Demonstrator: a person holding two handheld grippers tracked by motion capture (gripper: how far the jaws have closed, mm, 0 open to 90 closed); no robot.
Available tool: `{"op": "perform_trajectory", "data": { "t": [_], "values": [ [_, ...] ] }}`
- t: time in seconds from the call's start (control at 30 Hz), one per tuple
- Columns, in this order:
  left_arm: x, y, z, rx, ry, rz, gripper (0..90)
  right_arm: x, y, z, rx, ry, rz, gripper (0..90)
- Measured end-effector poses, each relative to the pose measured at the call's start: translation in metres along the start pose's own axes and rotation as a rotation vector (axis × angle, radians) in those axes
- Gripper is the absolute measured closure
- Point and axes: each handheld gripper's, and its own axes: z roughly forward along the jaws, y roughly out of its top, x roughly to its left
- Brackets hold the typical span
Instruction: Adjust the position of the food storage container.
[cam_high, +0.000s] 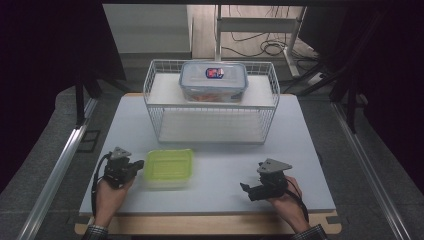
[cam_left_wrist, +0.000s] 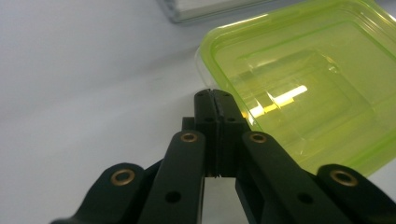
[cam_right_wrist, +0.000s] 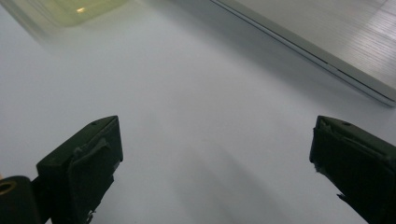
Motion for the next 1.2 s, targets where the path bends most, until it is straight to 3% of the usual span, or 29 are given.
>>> {"op": "perform_trajectory", "data": {
  "t": [0.6,1.2],
  "values": [
    [-0.042,0.018,0.03,0.001,-0.115,0.071,89.6,0.001,0.0,0.002,0.01,0.012,0.001,2.8],
    [-0.088,0.023,0.043,0.016,-0.237,0.157,89.6,0.0,-0.002,0.003,0.015,0.035,0.023,2.8]
  ]
}}
